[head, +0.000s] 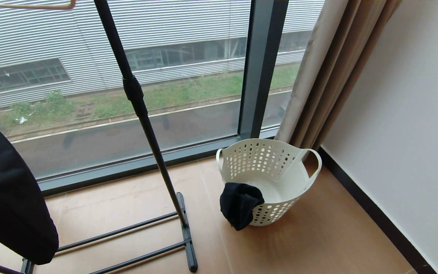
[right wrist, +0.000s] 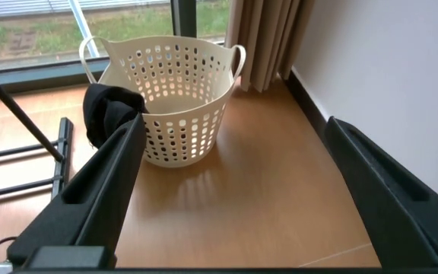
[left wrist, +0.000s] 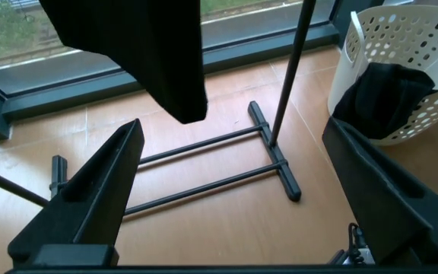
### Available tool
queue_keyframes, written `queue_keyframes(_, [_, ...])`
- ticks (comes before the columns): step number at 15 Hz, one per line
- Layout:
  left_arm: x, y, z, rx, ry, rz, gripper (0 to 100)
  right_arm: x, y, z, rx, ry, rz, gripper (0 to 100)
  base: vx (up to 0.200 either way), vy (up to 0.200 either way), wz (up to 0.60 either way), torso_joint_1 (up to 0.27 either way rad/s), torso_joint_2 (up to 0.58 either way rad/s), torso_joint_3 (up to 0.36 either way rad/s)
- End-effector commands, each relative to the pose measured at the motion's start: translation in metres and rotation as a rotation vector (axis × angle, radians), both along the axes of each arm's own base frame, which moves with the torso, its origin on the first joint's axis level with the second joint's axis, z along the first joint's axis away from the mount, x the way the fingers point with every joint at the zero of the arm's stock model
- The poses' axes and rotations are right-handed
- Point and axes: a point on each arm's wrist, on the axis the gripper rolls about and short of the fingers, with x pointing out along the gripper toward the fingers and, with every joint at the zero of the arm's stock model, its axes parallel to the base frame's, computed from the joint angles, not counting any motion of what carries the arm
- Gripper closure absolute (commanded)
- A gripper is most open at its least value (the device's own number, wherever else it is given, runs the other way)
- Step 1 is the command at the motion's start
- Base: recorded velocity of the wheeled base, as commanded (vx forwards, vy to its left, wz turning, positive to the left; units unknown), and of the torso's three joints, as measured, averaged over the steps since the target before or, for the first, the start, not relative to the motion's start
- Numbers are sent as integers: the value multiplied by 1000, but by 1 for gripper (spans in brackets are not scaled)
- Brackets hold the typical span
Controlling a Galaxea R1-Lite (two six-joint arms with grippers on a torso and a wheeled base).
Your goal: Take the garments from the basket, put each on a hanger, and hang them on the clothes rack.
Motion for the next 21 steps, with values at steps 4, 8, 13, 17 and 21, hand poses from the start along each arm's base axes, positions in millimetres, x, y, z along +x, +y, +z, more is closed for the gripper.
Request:
queue_keyframes(4, [0, 0, 0, 0, 2, 1, 0, 0, 0, 0, 0, -1, 0, 0, 0, 0, 0, 2, 1, -195])
queue_keyframes(8, [0, 0, 0, 0, 2, 1, 0, 0, 0, 0, -11, -2, 4, 0, 0, 0, 0, 1, 0, -198])
queue_keyframes(13, [0, 0, 0, -3, 1, 1, 0, 0, 0, 0, 15, -1, -6, 0, 0, 0, 0, 4, 2, -196])
queue_keyframes(17, [0, 0, 0, -45, -2, 3, 0, 0, 0, 1, 9, -3, -8, 0, 0, 0, 0, 5, 4, -194])
queue_keyframes(21, [0, 0, 0, -43, -1, 4, 0, 0, 0, 0, -8, 2, -6, 0, 0, 0, 0, 4, 4, -195])
